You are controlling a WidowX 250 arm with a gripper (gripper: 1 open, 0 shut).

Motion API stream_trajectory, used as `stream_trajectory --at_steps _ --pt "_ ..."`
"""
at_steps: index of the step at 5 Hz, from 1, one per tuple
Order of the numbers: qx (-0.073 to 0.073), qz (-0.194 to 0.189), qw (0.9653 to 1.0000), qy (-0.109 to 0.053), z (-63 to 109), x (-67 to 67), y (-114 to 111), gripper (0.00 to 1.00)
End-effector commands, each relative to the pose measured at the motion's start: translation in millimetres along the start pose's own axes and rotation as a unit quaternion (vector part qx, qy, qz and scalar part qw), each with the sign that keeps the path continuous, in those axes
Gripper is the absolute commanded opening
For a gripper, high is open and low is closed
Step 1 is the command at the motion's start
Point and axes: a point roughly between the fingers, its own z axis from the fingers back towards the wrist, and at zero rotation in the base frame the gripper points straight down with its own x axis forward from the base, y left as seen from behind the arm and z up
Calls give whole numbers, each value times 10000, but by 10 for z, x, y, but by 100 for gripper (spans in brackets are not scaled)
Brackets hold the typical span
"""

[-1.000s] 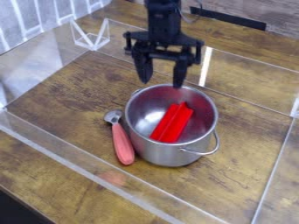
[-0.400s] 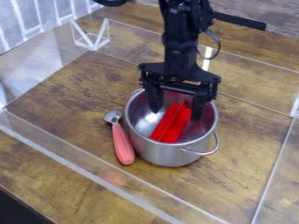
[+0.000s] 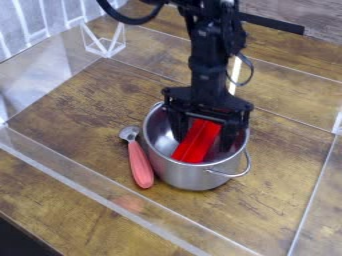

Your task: Remove the red object from the silver pot and put it on the table

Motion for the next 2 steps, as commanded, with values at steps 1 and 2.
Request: stream_trajectory --at_steps 1,2 --pt "-57 -42 9998 -179 50 31 -69 0" --pt "-59 -42 9998 -183 61 36 -65 0"
